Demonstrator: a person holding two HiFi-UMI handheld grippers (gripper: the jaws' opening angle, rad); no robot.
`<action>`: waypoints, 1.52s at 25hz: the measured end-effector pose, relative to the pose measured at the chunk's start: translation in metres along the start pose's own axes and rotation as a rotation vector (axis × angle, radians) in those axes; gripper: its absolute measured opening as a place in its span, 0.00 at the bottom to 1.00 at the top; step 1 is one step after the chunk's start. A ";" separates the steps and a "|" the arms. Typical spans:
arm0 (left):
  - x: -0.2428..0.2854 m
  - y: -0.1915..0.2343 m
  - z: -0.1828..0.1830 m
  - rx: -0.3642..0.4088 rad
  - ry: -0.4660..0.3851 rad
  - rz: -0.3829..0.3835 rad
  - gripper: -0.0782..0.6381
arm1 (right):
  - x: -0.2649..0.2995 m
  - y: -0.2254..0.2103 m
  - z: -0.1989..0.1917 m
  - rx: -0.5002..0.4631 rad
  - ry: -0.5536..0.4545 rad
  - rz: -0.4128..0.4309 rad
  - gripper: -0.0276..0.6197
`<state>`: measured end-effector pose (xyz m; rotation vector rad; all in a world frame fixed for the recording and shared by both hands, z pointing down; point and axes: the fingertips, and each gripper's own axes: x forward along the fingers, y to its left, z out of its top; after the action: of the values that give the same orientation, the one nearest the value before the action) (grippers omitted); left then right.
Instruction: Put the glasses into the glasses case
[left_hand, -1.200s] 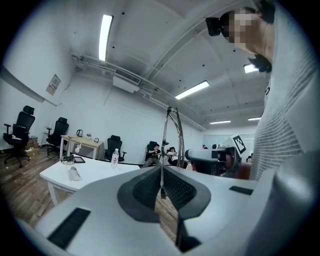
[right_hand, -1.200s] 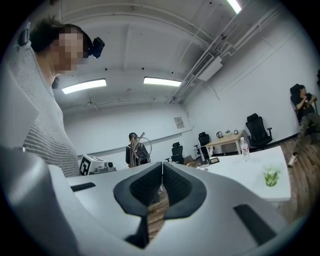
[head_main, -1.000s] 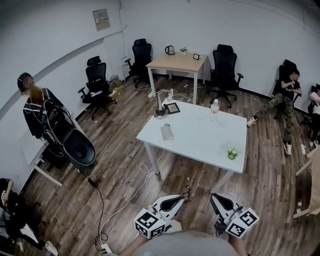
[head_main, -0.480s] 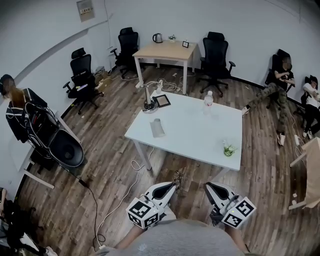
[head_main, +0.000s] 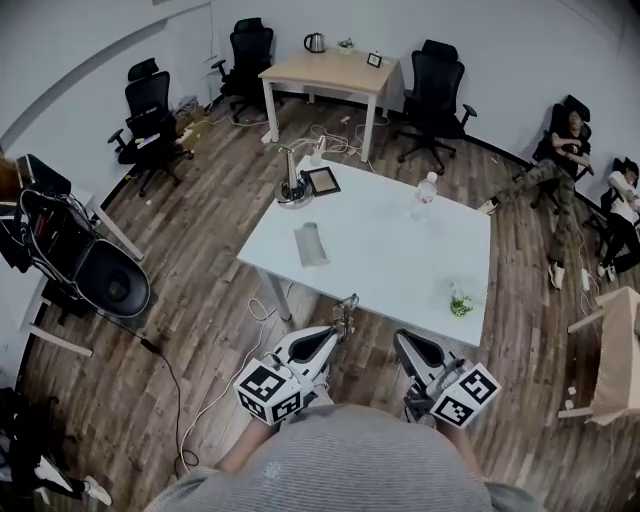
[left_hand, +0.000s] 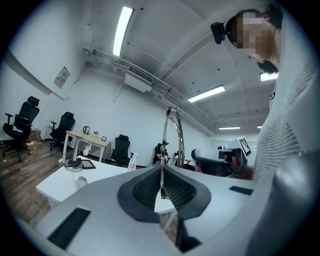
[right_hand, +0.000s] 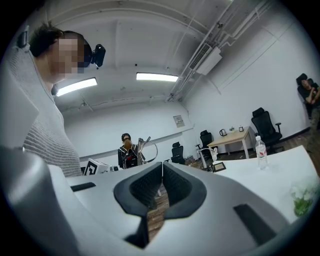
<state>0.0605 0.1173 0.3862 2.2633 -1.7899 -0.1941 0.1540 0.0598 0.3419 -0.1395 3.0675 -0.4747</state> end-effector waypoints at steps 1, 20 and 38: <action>0.004 0.009 0.004 -0.002 0.001 0.000 0.14 | 0.012 -0.002 0.004 -0.008 0.002 0.009 0.07; 0.061 0.186 0.048 -0.079 0.075 0.024 0.14 | 0.186 -0.071 0.051 -0.130 0.003 0.008 0.07; 0.116 0.221 0.054 0.223 0.153 -0.007 0.14 | 0.205 -0.128 0.047 -0.133 0.053 0.014 0.07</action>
<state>-0.1326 -0.0484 0.4012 2.3596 -1.8013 0.1822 -0.0372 -0.0951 0.3317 -0.1106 3.1492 -0.2776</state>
